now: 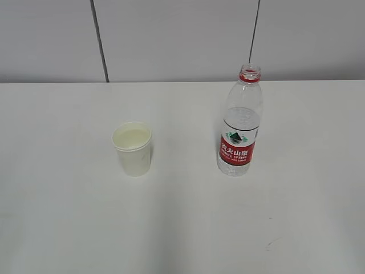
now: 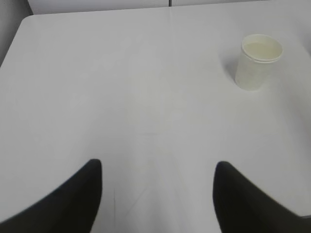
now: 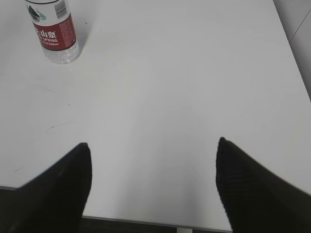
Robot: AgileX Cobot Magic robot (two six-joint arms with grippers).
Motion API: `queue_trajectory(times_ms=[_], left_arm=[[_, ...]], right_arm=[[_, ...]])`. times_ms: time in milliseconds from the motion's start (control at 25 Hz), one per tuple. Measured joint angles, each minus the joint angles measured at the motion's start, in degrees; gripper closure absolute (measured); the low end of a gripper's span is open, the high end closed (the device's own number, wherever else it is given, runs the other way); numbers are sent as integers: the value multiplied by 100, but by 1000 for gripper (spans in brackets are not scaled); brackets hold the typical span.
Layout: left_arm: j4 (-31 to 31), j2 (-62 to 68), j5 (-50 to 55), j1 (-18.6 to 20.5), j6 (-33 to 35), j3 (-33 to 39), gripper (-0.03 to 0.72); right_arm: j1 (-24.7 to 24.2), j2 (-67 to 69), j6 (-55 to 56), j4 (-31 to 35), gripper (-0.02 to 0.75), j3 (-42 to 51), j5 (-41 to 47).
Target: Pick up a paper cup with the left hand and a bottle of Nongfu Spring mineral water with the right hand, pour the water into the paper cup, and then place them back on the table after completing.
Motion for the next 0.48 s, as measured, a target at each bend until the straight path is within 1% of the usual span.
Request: queue_trajectory(times_ms=[480], left_arm=[[0,0,0,0,0,0,242]], right_arm=[[0,0,0,0,150,0,0]])
